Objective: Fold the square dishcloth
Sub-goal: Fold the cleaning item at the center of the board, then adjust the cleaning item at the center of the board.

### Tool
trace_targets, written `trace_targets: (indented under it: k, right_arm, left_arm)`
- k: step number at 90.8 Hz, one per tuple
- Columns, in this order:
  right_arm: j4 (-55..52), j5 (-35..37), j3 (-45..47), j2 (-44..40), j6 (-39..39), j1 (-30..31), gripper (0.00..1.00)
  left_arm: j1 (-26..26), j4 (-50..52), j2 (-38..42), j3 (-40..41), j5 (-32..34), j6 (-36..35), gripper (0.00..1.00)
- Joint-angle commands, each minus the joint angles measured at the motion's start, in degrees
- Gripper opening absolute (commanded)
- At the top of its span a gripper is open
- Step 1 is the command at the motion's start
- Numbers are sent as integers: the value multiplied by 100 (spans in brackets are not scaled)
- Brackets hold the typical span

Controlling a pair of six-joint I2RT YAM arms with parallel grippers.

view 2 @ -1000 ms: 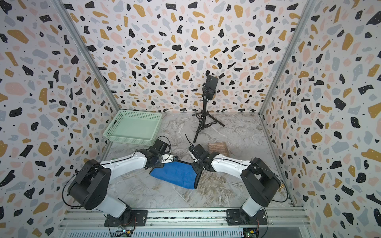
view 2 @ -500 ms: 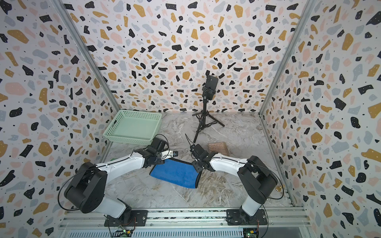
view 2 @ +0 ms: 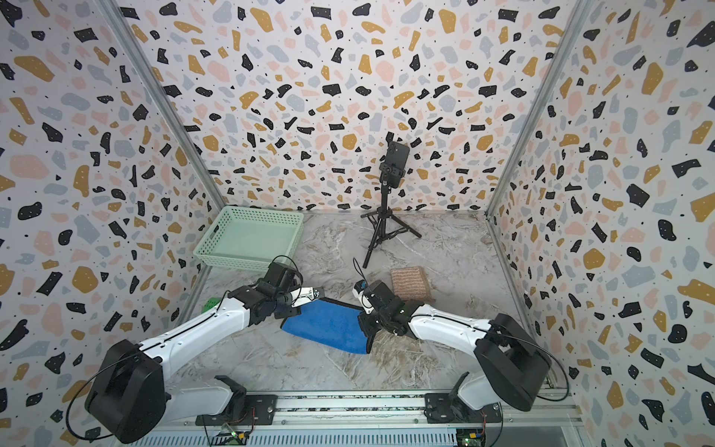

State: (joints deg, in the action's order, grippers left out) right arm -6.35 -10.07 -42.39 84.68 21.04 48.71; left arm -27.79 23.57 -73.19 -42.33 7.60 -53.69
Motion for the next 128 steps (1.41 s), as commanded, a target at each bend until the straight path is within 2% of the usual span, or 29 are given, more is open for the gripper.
trace_targets:
  k: [1,10,30,42,53,67,78,92,103,115,128]
  right_arm:
    - [61,-326,99,168,246,-2,9]
    - [87,-185,309,191,407,-2,5]
    - [162,91,842,101,818,14,3]
    - [12,159,987,-35,955,241,3]
    - [-370,214,952,-315,990,510,5]
    - [-853,184,642,-1060,874,373,12]
    - [-1039,26,13,-1024,745,155,18]
    - [-1104,-151,-771,-90,510,-259,22]
    - [-1013,-20,-993,624,434,-451,23]
    - [-709,-89,-803,991,546,-459,19]
    - [-493,-77,-385,957,708,-460,14]
  left_arm:
    - [-16,145,-72,409,-193,138,62]
    - [-18,-40,-245,575,-15,135,61]
    - [-23,-689,-663,772,483,10,60]
    - [-24,-1022,-1012,712,739,-18,60]
    - [-24,-1215,-1323,541,873,-56,60]
    - [-16,-1678,-1540,250,1029,102,62]
    - [1,-1115,-1104,7,807,399,65]
    - [79,192,35,-155,-24,690,69]
    - [106,1054,690,-144,-424,732,71]
    - [107,1490,876,31,-714,763,69]
    - [102,1004,552,290,-656,824,66]
